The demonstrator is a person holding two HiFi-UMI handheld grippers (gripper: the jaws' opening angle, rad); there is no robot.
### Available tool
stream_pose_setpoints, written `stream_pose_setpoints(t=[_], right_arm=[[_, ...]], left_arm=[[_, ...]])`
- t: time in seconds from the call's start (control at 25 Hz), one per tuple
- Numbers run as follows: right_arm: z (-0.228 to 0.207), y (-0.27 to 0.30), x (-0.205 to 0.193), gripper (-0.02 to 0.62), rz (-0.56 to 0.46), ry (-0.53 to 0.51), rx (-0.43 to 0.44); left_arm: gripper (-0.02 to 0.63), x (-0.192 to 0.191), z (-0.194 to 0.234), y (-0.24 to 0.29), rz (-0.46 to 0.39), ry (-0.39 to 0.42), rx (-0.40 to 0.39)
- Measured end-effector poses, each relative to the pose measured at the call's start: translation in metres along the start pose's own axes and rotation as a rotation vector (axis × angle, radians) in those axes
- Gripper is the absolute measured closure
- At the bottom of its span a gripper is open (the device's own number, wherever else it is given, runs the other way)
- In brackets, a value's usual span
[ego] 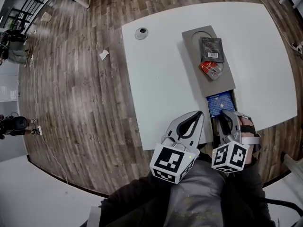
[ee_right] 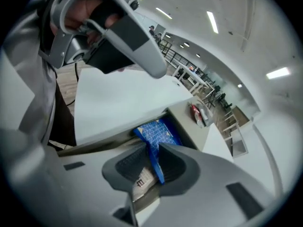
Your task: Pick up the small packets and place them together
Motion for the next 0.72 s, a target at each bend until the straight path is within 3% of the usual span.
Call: stream_pose_setpoints(t=[0.36,0.72], right_arm=[[-0.006,-0.008,0.002,0.575,-0.061,0.065,-0.089],[-0.004,-0.077,-0.021,0.583,-0.141,0.154,-0.255]], left_arm=[[0.603,-0.002,-0.003,-0.004,-0.005,0.012,0.001],[0.603,-0.006,-0.055,-0.024,-0.059,0.090,-0.043]])
Point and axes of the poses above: the fingertips, and each gripper's own axes: y forward along the fingers, z to its left, x out of its top, the point moved 8 cm from there along -y, backward along the fingers, and after that the axes turned 13 degrees about z, right-handed, at the moved point
